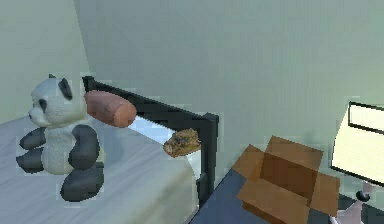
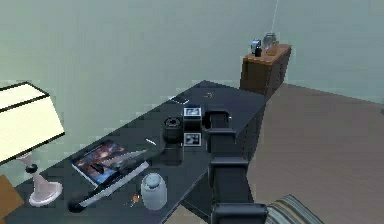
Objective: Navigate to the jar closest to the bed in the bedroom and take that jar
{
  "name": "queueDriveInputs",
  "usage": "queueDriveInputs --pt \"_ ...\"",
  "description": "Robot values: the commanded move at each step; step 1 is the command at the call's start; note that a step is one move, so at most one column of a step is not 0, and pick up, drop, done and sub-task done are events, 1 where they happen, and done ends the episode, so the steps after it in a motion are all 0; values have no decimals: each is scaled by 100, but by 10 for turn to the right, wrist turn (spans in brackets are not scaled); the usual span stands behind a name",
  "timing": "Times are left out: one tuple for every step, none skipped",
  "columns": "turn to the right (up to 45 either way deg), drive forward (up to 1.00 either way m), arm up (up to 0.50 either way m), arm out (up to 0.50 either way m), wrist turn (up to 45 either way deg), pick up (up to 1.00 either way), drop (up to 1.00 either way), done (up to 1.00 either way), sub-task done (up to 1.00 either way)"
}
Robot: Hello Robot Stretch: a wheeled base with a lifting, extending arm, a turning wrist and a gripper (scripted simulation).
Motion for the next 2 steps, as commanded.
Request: queueDriveInputs --pt "0 0 0 0 450 0 0 0 0" --pt "0 0 0 0 120 0 0 0 0"
